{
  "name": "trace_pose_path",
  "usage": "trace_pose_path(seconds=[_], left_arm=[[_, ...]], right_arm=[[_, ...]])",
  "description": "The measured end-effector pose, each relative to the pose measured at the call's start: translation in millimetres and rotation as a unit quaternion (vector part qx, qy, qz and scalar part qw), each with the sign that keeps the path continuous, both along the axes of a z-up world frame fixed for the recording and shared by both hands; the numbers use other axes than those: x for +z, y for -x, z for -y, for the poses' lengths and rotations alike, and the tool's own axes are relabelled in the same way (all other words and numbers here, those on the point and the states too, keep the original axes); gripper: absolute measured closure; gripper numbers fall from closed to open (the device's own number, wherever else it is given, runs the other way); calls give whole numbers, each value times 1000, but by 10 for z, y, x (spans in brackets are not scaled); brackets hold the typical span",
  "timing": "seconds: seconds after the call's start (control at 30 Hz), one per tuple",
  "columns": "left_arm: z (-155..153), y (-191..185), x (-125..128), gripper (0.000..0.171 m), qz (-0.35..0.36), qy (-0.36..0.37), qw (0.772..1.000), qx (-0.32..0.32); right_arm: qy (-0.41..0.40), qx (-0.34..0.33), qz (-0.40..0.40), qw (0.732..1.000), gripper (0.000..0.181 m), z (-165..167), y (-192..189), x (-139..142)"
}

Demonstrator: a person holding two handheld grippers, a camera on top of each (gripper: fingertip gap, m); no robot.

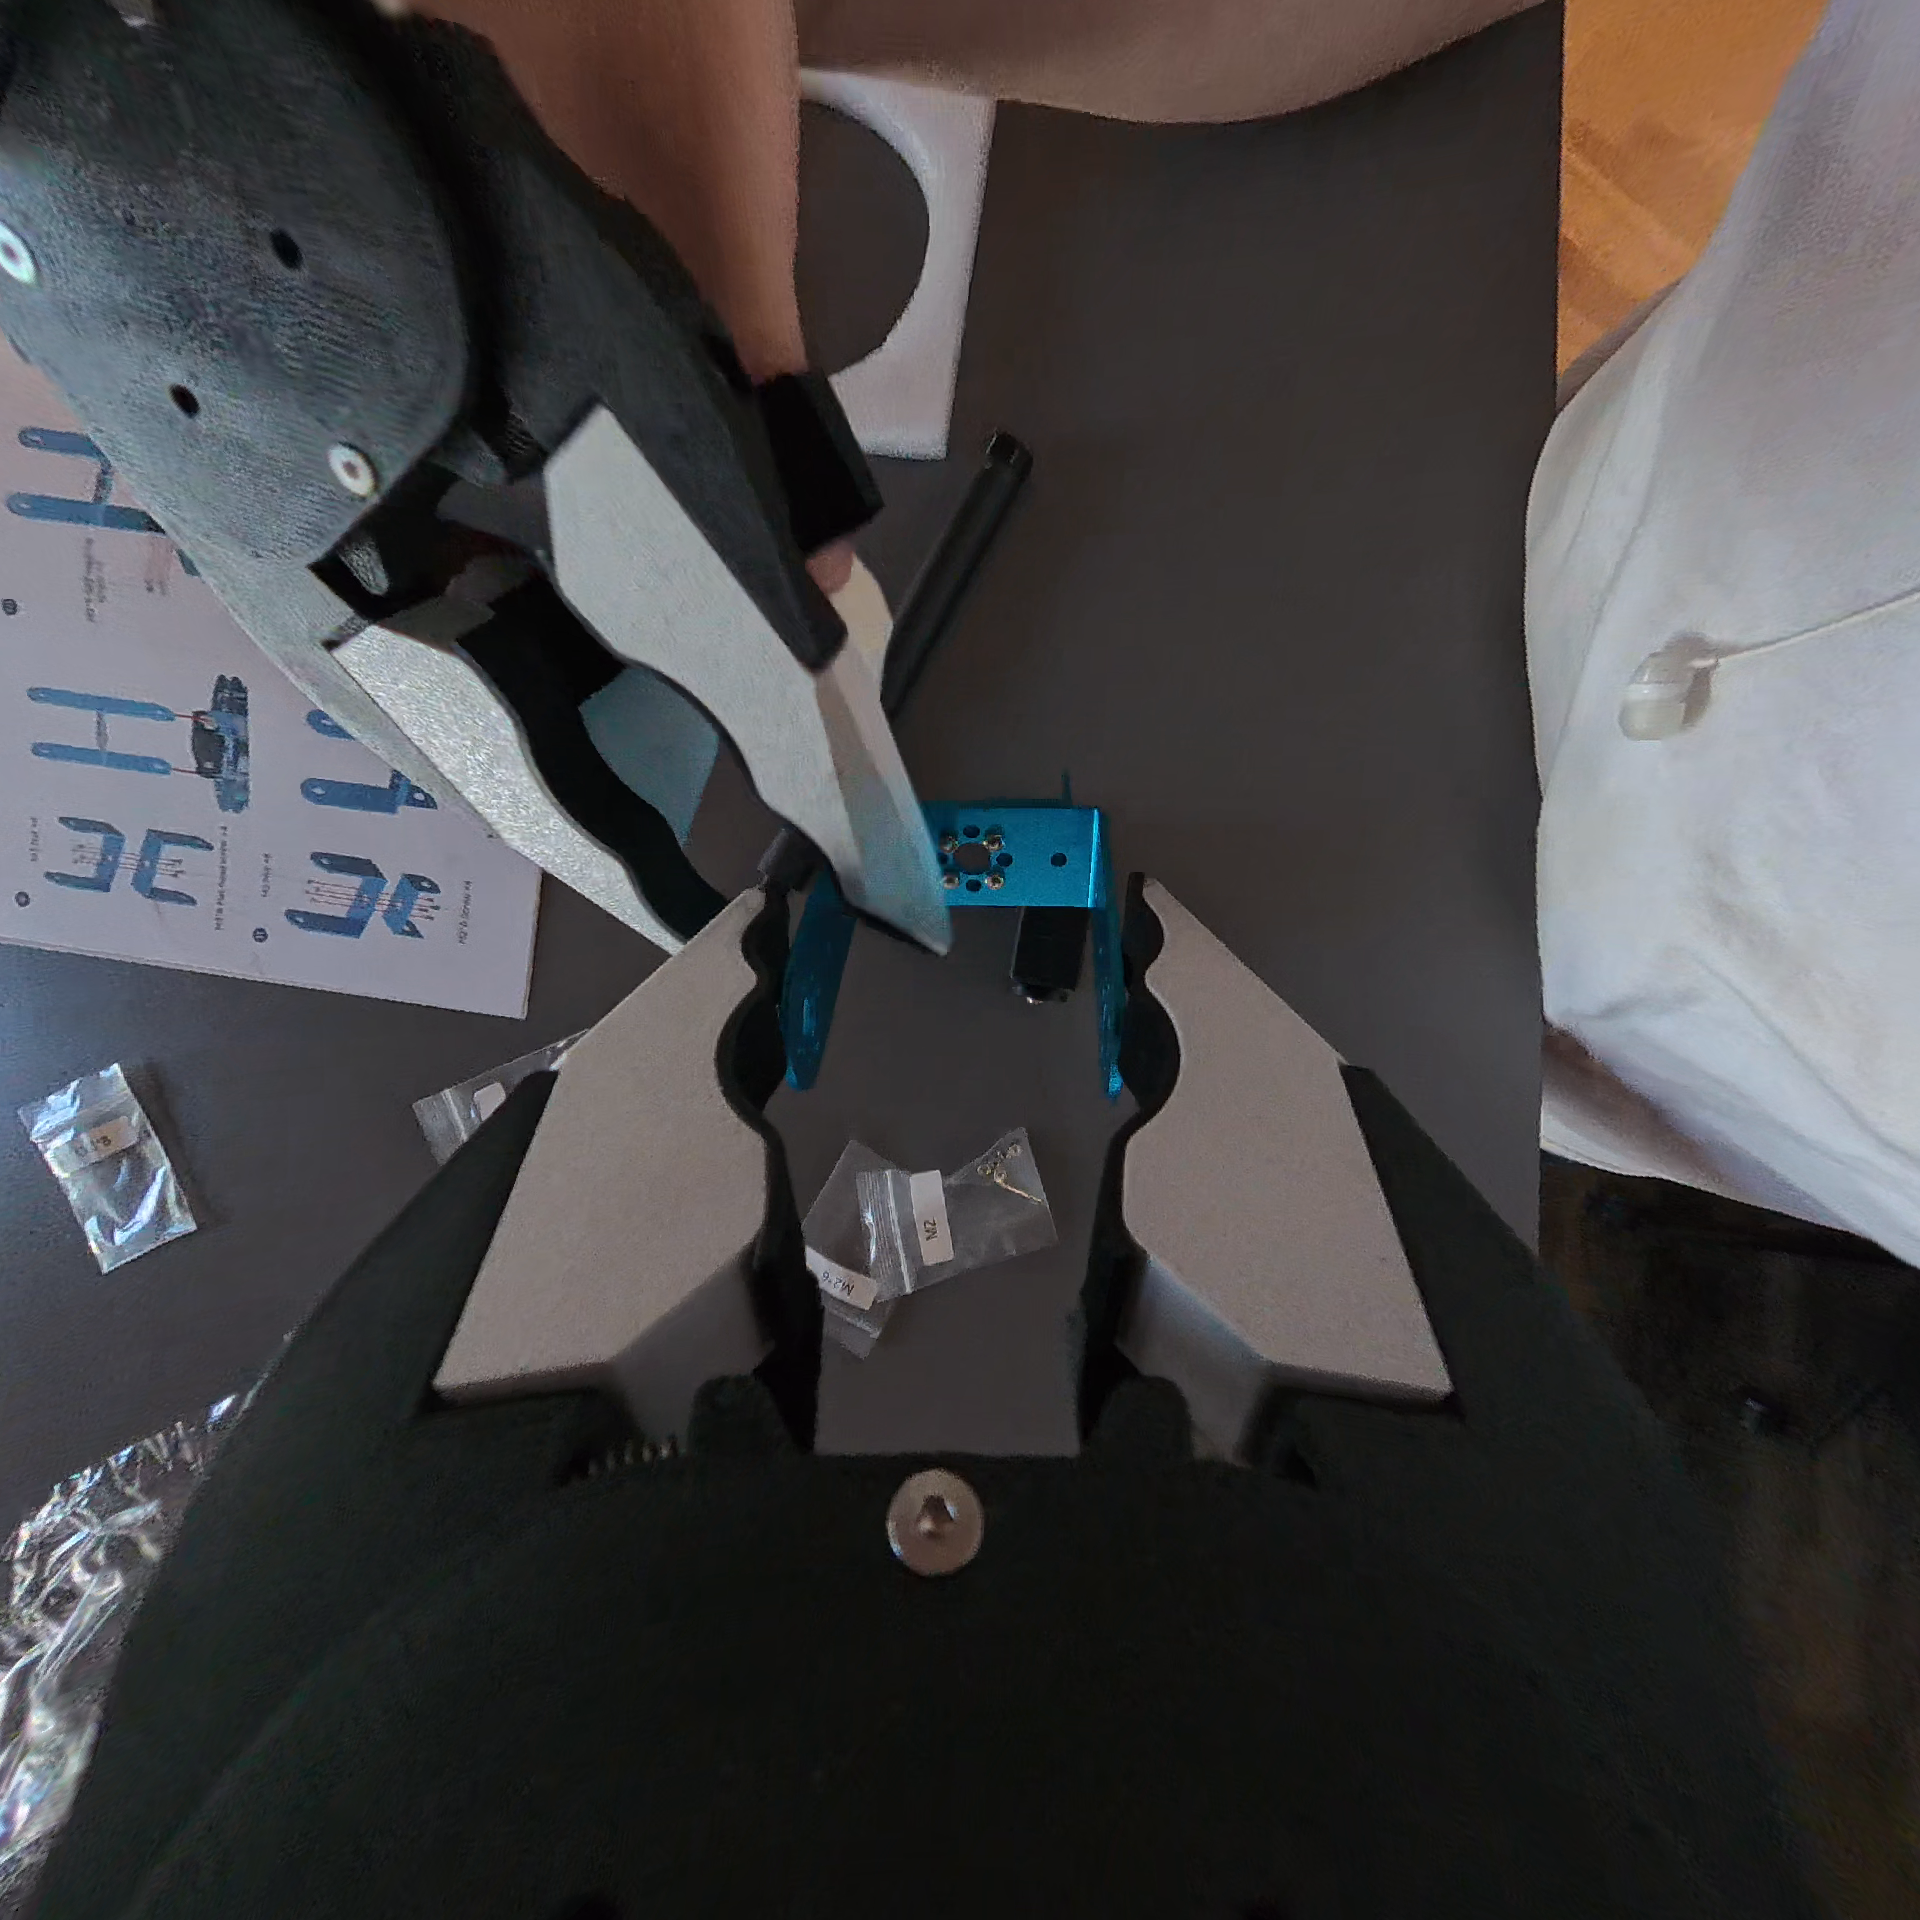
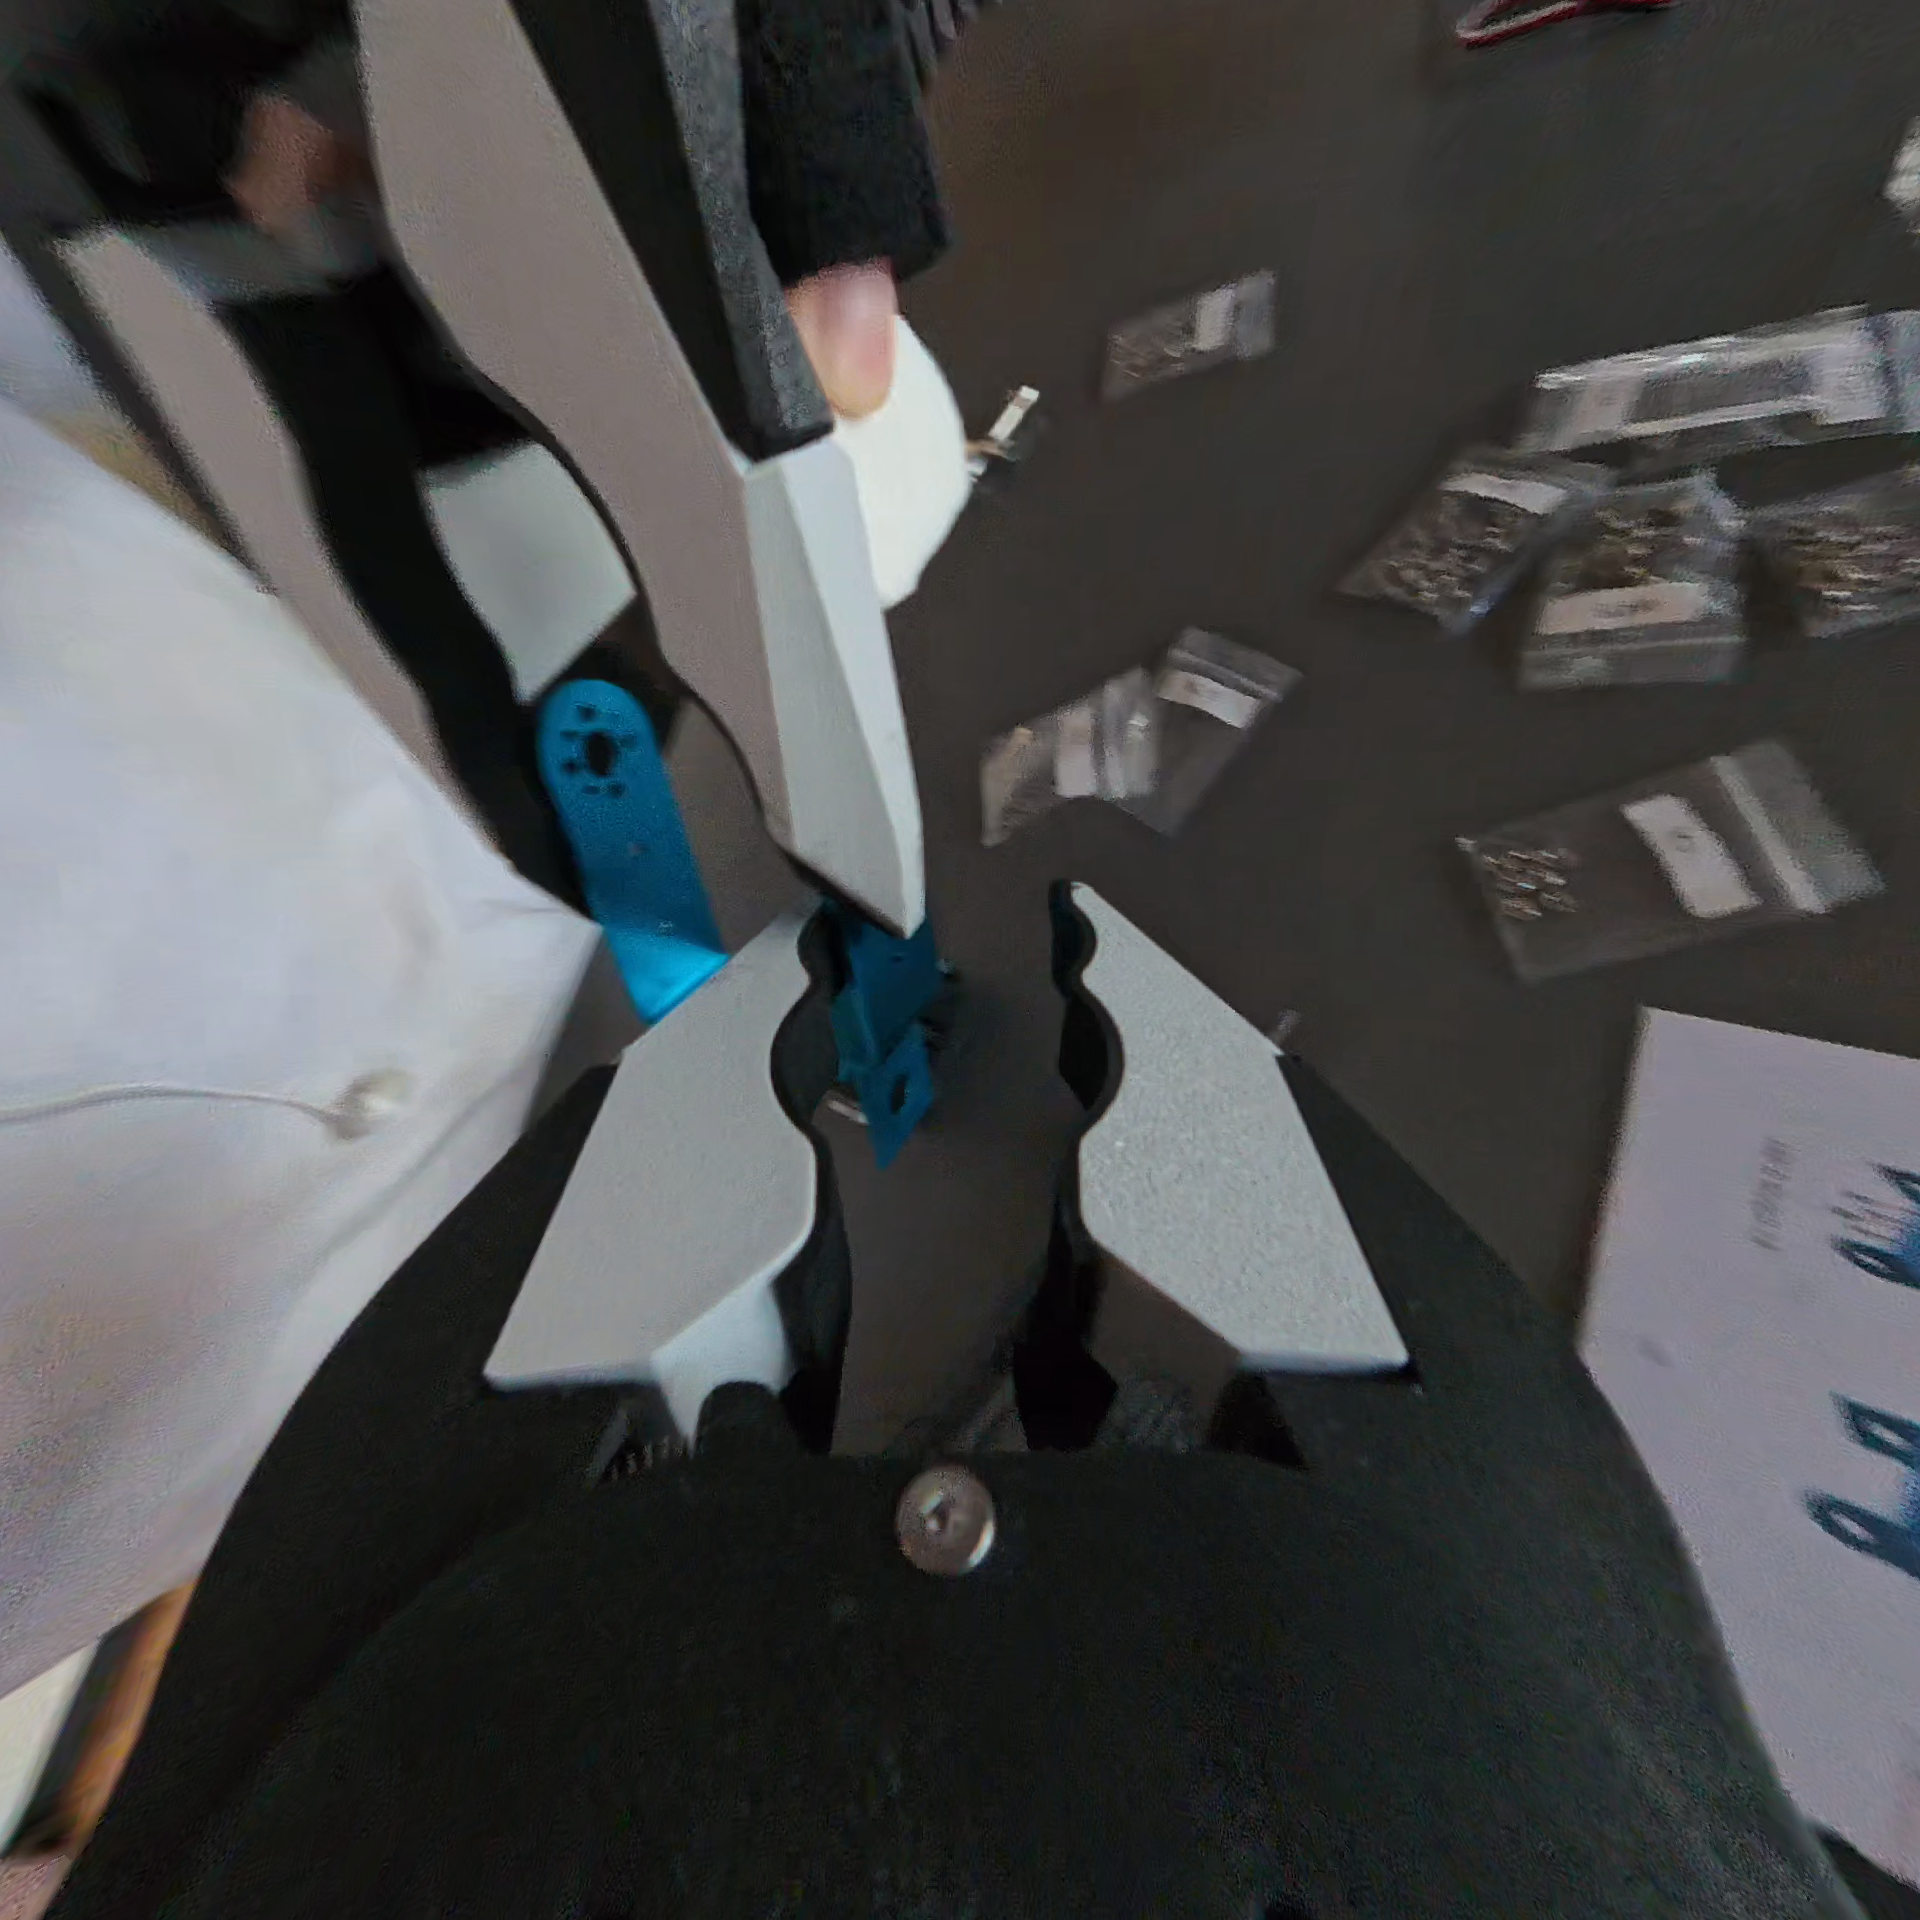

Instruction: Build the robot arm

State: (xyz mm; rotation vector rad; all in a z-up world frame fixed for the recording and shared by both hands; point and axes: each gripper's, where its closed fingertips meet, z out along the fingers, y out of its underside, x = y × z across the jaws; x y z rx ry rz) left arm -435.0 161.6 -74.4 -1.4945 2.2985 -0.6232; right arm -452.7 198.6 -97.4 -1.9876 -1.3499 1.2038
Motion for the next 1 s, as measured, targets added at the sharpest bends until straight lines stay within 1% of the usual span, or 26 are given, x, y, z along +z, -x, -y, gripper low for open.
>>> trace_pose_path(seconds=[0.03,0.07,0.1,0.17,0.23,0.27,0.3,0.33,0.4,0.47,0.53,0.57,0.63,0.73,0.8,0.83,0.93,1.0], left_arm=[[-16,-31,-3,108,-3,5,1000,5],[-69,-56,-13,108,-6,0,1000,15],[-124,-76,-19,108,-8,-4,1000,22],[-178,-152,18,108,5,15,999,36],[-307,-305,152,106,47,27,996,65],[-444,-390,266,94,83,16,992,89],[-601,-455,421,92,123,5,985,117],[-779,-495,605,96,167,-7,974,154],[-1035,-501,961,94,241,-9,946,215],[-1144,-471,1271,96,305,-2,920,246],[-1163,-438,1514,103,361,7,898,253],[-1177,-409,1581,106,375,8,891,257],[-1279,-322,1620,107,378,-1,882,281],[-1449,-168,1577,106,368,-5,871,326],[-1517,-95,1586,107,386,7,857,342],[-1555,-73,1615,112,395,13,851,347],[-1735,32,1712,115,404,18,825,395],[-1769,59,1699,119,404,29,815,414]], right_arm=[[-31,-8,19,999,149,-41,-23,-21],[-43,-1,20,999,171,-24,-30,0],[-54,-12,24,998,174,-63,-45,2],[-55,-27,19,998,176,-117,-103,26],[-65,-57,-14,996,181,-256,-214,148],[-69,-82,-26,994,180,-367,-328,206],[-66,-125,-37,989,181,-531,-484,259],[-62,-181,-52,980,181,-724,-678,311],[-39,-276,-103,955,181,-1034,-1063,397],[-8,-366,-148,919,181,-1283,-1405,391],[33,-395,-191,898,181,-1359,-1550,355],[44,-410,-202,888,181,-1394,-1610,317],[60,-431,-210,875,181,-1445,-1691,230],[100,-448,-229,859,181,-1479,-1739,137],[134,-446,-235,853,181,-1464,-1726,65],[140,-449,-234,851,181,-1464,-1727,31],[148,-444,-238,851,181,-1460,-1701,5],[143,-443,-238,853,181,-1459,-1698,4]])
